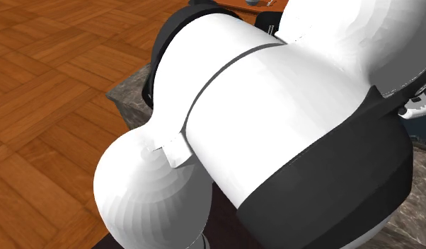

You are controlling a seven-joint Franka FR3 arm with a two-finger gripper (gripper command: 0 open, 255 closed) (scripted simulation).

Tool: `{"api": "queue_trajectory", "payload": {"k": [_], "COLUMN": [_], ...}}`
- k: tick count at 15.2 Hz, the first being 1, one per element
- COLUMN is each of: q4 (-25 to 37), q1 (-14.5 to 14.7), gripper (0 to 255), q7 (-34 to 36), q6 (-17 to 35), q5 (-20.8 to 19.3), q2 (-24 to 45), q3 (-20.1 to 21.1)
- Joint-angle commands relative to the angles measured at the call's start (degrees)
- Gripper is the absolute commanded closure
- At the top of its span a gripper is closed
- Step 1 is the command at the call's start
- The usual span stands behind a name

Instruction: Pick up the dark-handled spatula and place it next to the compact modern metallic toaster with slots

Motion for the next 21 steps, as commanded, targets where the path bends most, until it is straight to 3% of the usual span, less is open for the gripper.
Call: {"api": "queue_trajectory", "payload": {"k": [1,14,21], "q4": [-0.9,-5.8,-5.8], "q1": [0.1,0.9,0.9], "gripper": [255,255,255], "q7": [0.5,3.6,3.6], "q6": [1.5,10.7,10.7], "q5": [-0.5,-4.5,-4.5], "q2": [0.7,5.9,5.9], "q3": [0.0,-0.9,-0.9]}}
